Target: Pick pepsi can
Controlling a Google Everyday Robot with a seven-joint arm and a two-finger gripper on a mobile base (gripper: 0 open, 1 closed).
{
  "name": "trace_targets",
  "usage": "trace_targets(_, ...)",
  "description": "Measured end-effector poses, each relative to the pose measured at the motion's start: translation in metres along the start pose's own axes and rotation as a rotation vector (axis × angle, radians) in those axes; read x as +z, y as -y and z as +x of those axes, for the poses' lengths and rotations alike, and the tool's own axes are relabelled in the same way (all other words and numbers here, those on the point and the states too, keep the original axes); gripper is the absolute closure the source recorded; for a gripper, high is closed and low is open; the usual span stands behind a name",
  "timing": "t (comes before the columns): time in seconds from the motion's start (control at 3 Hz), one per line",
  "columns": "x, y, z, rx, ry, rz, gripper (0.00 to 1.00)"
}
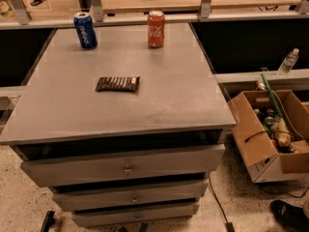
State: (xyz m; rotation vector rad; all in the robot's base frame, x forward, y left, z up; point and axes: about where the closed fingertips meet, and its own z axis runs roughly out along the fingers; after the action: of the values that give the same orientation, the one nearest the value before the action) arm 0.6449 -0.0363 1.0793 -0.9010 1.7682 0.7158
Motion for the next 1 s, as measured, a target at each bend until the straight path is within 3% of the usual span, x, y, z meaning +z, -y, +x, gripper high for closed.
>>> trace_targets(0.33, 0.015, -0.010, -0.006, -0.016, 0.021, -0.065, 0.00)
trace_targets(1.0, 0.027, -0.021, 0.000, -0.007, 0.029, -0.095, 0.00)
